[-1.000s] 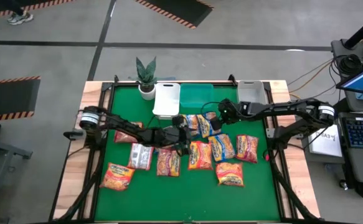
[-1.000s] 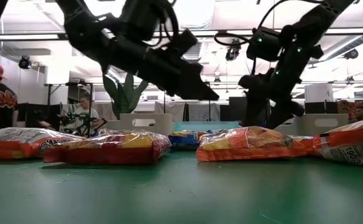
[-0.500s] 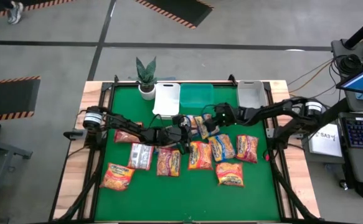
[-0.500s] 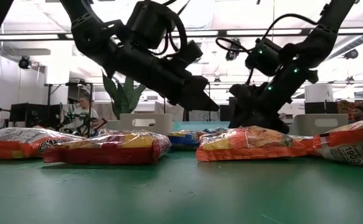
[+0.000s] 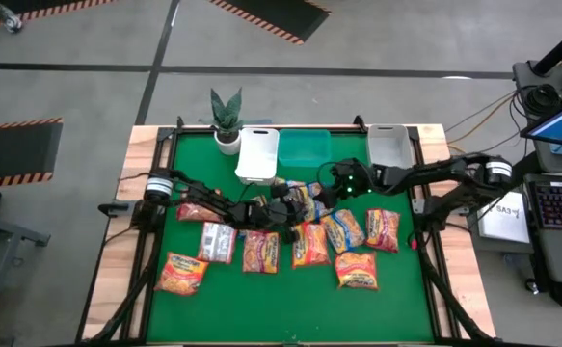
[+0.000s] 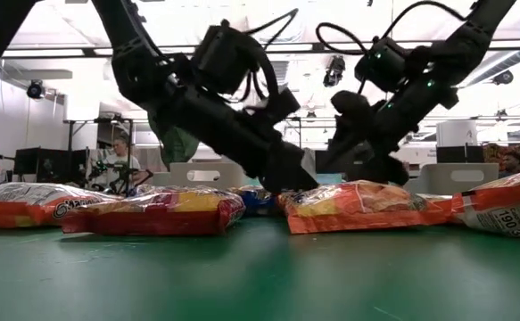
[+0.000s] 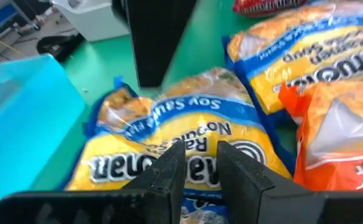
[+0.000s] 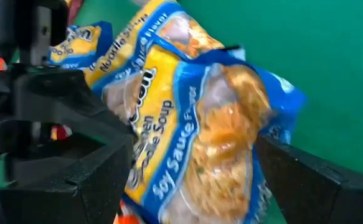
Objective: Sort Maruchan noodles
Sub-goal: Put the blue noodle pack into the gray bin
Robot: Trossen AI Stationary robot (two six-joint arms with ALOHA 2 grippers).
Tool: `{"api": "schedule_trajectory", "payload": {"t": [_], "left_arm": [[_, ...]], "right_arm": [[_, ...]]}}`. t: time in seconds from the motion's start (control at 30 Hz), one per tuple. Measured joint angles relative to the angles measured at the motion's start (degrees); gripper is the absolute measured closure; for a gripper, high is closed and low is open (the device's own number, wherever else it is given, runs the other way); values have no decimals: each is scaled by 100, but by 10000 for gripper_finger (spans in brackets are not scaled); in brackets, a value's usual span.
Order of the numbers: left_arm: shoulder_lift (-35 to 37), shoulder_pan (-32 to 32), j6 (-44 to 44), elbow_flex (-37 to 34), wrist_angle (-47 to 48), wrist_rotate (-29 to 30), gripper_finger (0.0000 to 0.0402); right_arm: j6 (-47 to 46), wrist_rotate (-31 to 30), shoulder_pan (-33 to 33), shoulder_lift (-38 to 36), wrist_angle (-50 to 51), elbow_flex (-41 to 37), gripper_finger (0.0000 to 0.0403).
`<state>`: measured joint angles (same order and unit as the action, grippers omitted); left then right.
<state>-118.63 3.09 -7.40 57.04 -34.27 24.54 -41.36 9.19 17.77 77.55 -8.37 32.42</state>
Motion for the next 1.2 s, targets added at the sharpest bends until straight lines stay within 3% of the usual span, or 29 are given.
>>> {"api": "schedule_trajectory", "payload": {"t": [0.13,0.27,1.03,1.2], "left_arm": [[-87,0,76,96,372,45,326],[-81,0,296,46,553,67,326],[-80,-9,378,15,591,62,326],[-80,-9,368,15,590,60,326]], "right_arm": [[80,-165,44,-347,799,0,76],[160,-451,38,-355,912,-88,76],[-185,732,-87,1407,-1924,-87,77],[-210,736,-87,1465,-1957,-81,113]]}}
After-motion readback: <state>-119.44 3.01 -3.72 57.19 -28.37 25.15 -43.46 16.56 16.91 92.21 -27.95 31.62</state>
